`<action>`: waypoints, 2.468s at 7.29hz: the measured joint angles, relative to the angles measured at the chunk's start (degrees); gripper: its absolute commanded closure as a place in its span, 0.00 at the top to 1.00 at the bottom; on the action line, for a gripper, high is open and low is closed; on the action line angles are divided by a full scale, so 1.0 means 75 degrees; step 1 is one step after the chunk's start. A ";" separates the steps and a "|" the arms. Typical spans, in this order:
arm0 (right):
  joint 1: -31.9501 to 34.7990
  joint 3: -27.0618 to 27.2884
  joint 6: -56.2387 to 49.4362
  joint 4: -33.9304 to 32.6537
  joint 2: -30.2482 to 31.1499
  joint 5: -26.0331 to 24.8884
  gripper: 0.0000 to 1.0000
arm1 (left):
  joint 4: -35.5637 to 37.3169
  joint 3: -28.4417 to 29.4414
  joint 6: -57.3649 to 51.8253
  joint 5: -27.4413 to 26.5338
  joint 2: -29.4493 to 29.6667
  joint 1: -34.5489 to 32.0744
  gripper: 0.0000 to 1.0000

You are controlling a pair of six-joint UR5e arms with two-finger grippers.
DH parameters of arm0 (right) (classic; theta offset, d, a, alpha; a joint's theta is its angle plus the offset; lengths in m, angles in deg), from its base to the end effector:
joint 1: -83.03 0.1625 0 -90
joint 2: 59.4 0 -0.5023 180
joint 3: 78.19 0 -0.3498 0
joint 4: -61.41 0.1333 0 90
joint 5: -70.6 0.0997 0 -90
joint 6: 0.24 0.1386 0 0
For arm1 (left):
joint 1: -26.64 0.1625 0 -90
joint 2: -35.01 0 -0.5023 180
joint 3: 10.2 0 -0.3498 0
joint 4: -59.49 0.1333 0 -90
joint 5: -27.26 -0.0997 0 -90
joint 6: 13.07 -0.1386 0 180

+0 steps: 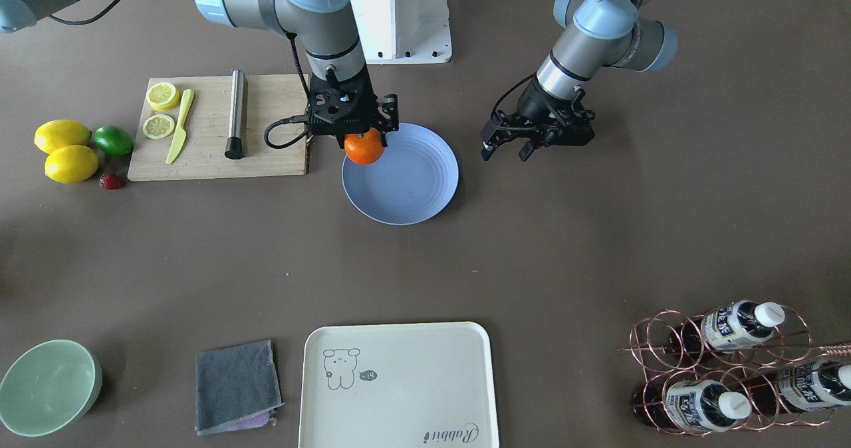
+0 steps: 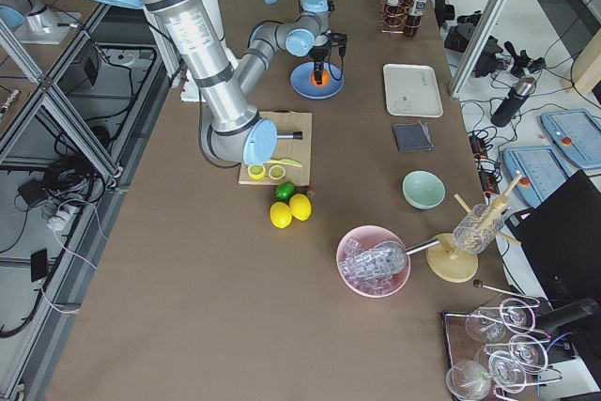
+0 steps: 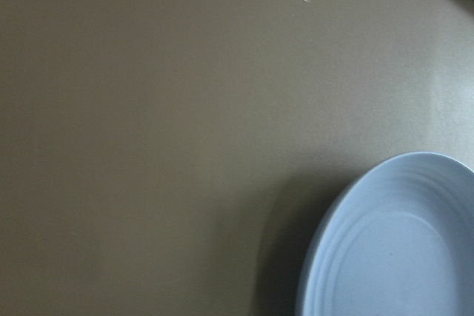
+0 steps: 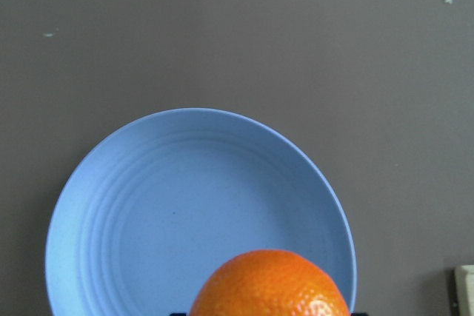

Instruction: Pick orange to plate

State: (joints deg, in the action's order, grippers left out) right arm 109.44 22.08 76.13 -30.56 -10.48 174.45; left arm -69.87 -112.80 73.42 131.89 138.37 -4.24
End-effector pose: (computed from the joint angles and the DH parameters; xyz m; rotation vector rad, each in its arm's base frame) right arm -0.5964 -0.4080 0.2799 0.0807 -0.8833 0.1041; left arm 0.4594 -0.3893 0.4635 0.1186 1.1531 -0.2777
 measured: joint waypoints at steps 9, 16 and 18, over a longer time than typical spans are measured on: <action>-0.0375 -0.1926 0.0172 0.1078 -0.0684 -0.0227 0.97 | -0.0025 -0.0040 -0.0380 0.0381 -0.0332 -0.0326 0.96; 0.0876 -0.0538 -0.0750 0.0396 0.0185 0.0819 1.00 | 0.0418 -0.0003 -0.1429 0.1345 -0.0311 -0.1341 0.96; 0.2802 0.0688 -0.3192 -0.0269 0.1673 0.2143 1.00 | 0.1061 -0.0019 -0.3257 0.2823 -0.0581 -0.3022 0.96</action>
State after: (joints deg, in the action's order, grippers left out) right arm 130.46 27.24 52.19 -32.57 2.06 190.52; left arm -61.92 -112.94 49.00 153.07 134.01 -26.90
